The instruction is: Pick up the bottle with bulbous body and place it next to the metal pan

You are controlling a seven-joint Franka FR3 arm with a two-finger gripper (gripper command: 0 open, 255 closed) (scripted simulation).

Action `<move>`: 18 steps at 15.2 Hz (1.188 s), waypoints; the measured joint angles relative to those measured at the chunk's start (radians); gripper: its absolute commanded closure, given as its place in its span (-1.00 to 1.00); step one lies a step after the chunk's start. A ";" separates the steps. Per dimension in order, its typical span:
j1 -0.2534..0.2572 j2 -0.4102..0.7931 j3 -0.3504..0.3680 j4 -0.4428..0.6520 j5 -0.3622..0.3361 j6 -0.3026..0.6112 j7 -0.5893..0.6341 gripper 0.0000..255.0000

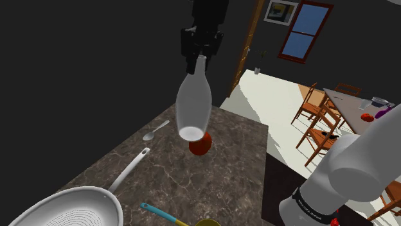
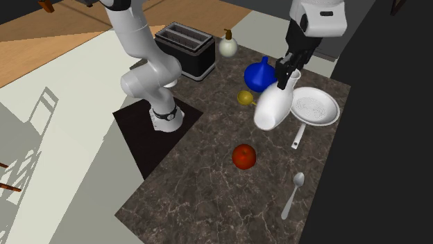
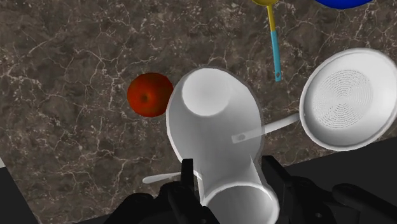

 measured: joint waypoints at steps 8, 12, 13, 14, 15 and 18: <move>0.004 -0.026 -0.001 -0.135 0.012 0.111 -0.008 1.00; 0.005 -0.038 -0.002 -0.197 0.017 0.162 -0.012 1.00; 0.006 -0.039 -0.001 -0.213 0.018 0.176 -0.013 1.00; 0.006 -0.040 -0.001 -0.228 0.019 0.191 -0.014 1.00; 0.007 -0.036 0.002 -0.241 0.018 0.207 -0.012 1.00; 0.008 -0.040 0.002 -0.279 0.020 0.242 -0.014 1.00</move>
